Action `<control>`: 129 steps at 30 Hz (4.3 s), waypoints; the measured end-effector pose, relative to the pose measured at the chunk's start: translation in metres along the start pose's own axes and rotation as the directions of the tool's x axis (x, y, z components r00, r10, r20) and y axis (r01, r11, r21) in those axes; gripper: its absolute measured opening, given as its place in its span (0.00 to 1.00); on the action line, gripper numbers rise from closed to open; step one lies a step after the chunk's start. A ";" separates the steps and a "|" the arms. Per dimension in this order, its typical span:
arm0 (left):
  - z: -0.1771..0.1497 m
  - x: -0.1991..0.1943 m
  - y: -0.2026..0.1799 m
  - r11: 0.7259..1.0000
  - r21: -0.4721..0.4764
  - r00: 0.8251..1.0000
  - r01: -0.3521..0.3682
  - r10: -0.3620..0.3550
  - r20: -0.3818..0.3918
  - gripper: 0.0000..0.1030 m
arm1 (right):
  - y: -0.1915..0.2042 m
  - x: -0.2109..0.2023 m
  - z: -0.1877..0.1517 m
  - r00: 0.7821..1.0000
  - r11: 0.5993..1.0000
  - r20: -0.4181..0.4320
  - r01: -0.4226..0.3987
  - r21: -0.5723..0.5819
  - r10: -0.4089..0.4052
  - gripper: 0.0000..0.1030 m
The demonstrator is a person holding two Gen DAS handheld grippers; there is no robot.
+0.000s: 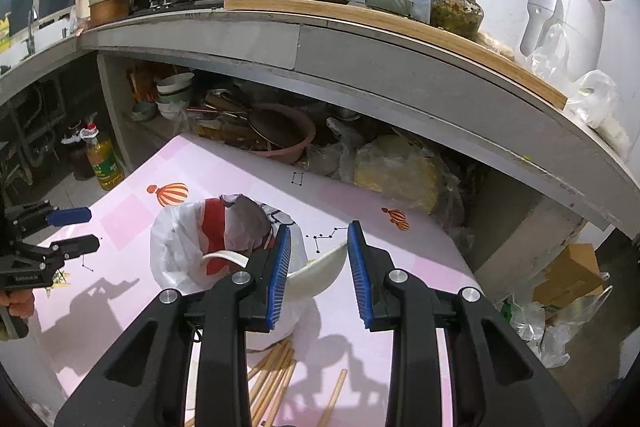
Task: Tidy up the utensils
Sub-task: 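Carry the white ceramic spoon over the holder with the right tool, then lower the white spoon into the holder and open the right tool, then move the left tool down toward the steel spoon lying on the table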
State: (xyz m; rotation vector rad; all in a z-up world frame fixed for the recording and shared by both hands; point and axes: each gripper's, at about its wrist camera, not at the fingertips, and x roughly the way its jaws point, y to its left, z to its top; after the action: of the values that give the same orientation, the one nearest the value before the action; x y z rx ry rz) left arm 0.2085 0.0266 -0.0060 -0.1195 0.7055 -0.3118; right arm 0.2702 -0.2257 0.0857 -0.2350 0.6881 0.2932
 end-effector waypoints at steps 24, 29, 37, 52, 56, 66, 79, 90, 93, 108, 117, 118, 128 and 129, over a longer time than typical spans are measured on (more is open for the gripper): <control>-0.002 -0.005 0.009 1.000 -0.017 1.000 0.007 -0.007 0.008 0.54 | 0.020 0.032 0.021 0.998 0.999 -0.034 0.046 -0.025 -0.047 0.18; -0.002 -0.006 0.009 1.000 -0.016 1.000 0.009 -0.009 0.011 0.54 | 0.013 0.024 0.020 0.998 0.998 -0.013 0.061 -0.026 -0.061 0.06; -0.005 -0.010 0.013 1.000 -0.024 1.000 0.010 -0.009 0.016 0.54 | 0.046 -0.006 0.043 0.975 0.917 0.094 0.221 -0.333 -0.201 0.06; -0.009 -0.020 0.020 1.000 -0.029 1.000 -0.001 0.002 0.030 0.54 | 0.106 0.045 0.018 0.960 0.682 0.028 0.219 -0.697 -0.279 0.05; -0.011 -0.021 0.018 1.000 -0.015 1.000 -0.005 0.005 0.028 0.54 | 0.099 0.053 0.011 0.968 0.729 -0.028 0.169 -0.663 -0.250 0.05; -0.013 -0.023 0.016 1.000 -0.009 1.000 -0.007 0.007 0.021 0.56 | 0.039 0.027 0.025 0.996 0.947 -0.090 -0.006 -0.322 -0.024 0.32; -0.017 -0.023 -0.001 0.999 -0.013 0.998 0.053 -0.052 0.024 0.69 | -0.018 -0.040 0.013 0.997 0.997 0.026 -0.077 -0.002 0.077 0.56; -0.042 -0.019 -0.011 0.997 -0.033 0.997 0.063 -0.065 -0.035 0.88 | 0.004 -0.073 -0.094 0.999 0.985 -0.038 0.033 0.168 -0.027 0.94; -0.048 -0.022 -0.018 0.999 -0.011 0.999 0.034 -0.034 -0.028 0.92 | 0.013 -0.065 -0.125 0.993 0.974 -0.094 0.086 0.209 -0.067 0.94; -0.070 -0.015 -0.025 0.983 -0.126 0.988 0.132 -0.141 -0.062 0.92 | 0.039 -0.057 -0.180 0.993 0.963 -0.050 0.117 0.244 -0.108 0.94; -0.075 0.000 -0.040 0.986 -0.042 0.985 0.162 -0.164 -0.056 0.92 | 0.057 -0.034 -0.188 0.995 0.968 -0.092 -0.010 0.249 0.034 0.94; -0.075 0.004 -0.042 0.988 -0.027 0.987 0.150 -0.151 -0.058 0.92 | 0.059 -0.033 -0.187 0.995 0.968 -0.091 -0.022 0.249 0.046 0.94; -0.076 0.029 -0.036 0.996 -0.027 0.991 0.082 -0.085 -0.103 0.92 | 0.072 -0.014 -0.184 0.976 0.947 -0.090 -0.167 0.276 0.199 0.88; -0.076 0.030 -0.036 0.997 -0.023 0.991 0.078 -0.080 -0.104 0.92 | 0.071 -0.012 -0.184 0.972 0.942 -0.091 -0.182 0.281 0.215 0.87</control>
State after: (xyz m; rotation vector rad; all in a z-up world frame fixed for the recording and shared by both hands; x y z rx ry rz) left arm 0.1717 -0.0175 -0.0747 -0.1503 0.8092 -0.3895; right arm 0.1296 -0.2178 -0.0527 0.0805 0.8652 0.3756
